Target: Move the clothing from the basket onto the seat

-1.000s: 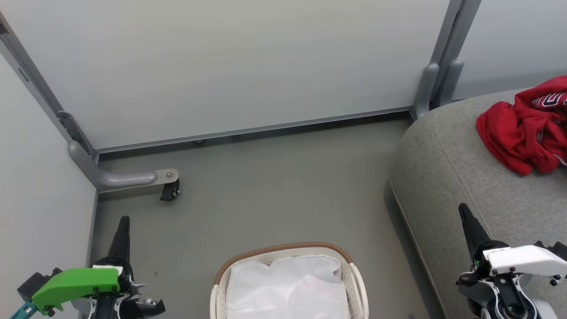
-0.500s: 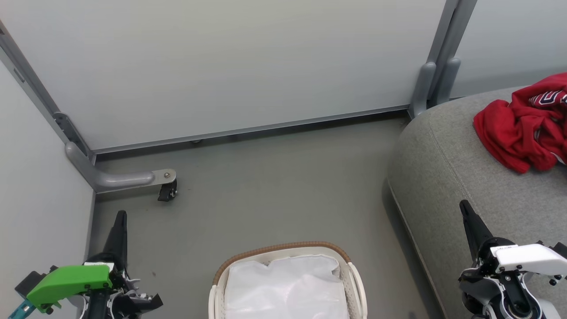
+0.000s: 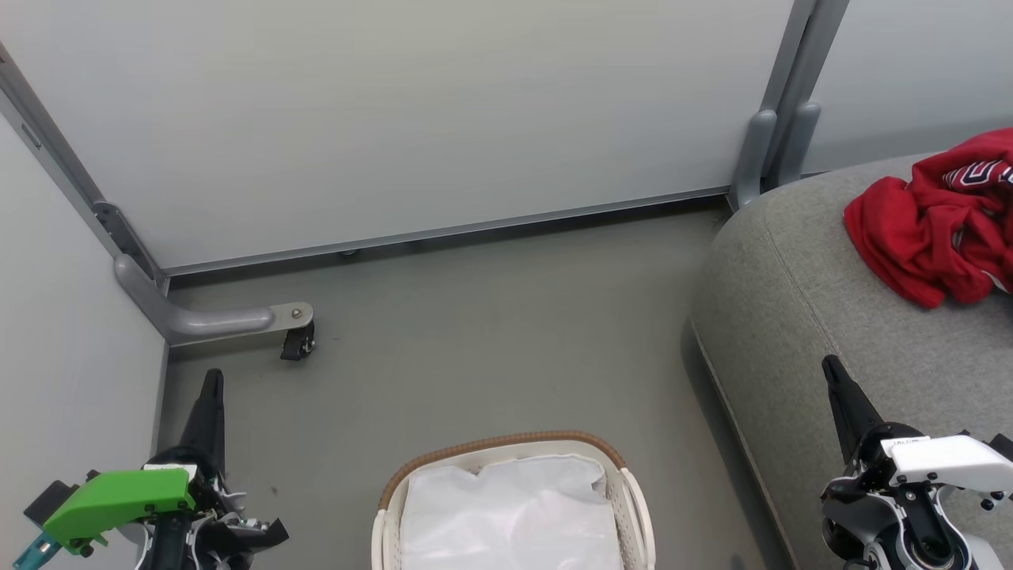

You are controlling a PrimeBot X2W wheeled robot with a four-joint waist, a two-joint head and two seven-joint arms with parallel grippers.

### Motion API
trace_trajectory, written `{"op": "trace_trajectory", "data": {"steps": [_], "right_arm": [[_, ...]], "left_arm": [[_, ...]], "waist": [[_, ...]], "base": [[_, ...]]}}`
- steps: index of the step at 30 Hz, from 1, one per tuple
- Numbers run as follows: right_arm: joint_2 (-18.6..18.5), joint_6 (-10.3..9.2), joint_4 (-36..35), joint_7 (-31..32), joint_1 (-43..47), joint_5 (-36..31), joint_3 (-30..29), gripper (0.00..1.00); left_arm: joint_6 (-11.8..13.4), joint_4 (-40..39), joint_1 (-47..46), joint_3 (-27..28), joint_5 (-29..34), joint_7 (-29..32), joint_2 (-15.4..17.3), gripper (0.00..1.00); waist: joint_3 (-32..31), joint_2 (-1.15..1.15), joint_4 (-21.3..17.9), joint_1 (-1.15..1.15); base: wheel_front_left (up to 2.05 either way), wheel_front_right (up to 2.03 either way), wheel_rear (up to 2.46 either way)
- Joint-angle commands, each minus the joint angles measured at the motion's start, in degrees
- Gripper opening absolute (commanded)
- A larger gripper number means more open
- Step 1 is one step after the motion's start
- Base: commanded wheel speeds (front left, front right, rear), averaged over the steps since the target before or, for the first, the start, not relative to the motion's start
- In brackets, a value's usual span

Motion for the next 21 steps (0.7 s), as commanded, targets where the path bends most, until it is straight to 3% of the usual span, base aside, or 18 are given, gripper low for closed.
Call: {"op": "trace_trajectory", "data": {"steps": [1,21], "right_arm": [[-0.34,-0.02,-0.25,0.09,-0.5,0.19,-0.13,0.0],[-0.34,-0.02,-0.24,0.08,-0.49,0.19,-0.12,0.0]], "left_arm": [[-0.4,-0.09,-0.59,0.13,-0.19,0.25,0.27,0.0],[-0.4,-0.1,-0.59,0.12,-0.19,0.24,0.27,0.0]], "waist": [[0.0,0.0,0.0,0.0],[0.0,0.0,0.0,0.0]], "base": [[0.0,0.0,0.0],[0.0,0.0,0.0]]}}
